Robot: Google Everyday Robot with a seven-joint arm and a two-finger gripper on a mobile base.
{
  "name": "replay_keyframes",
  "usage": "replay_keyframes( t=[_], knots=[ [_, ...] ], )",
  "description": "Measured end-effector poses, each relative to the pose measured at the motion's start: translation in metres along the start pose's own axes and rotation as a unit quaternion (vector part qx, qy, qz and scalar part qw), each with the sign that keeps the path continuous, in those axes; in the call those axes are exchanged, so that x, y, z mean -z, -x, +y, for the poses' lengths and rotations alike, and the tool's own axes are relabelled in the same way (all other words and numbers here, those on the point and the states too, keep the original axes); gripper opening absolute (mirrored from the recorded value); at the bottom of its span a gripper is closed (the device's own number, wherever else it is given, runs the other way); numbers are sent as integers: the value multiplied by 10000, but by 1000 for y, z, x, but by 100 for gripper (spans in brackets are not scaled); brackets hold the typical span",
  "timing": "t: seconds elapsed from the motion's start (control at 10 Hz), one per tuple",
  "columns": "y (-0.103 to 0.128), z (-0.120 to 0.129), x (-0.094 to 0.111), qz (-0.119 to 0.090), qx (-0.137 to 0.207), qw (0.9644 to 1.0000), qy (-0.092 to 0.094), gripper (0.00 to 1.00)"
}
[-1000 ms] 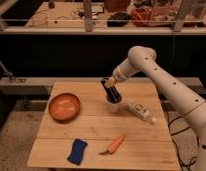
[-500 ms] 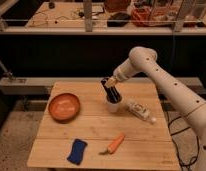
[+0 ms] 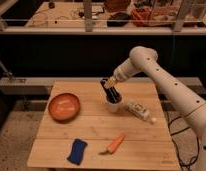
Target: Place the eraser in the ceramic cup
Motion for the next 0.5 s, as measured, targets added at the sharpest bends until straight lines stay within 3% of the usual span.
replay_keyframes(
  t=[0.5],
  knots=[
    [-1,1,3,82,-75,9999,-48,80]
  ],
)
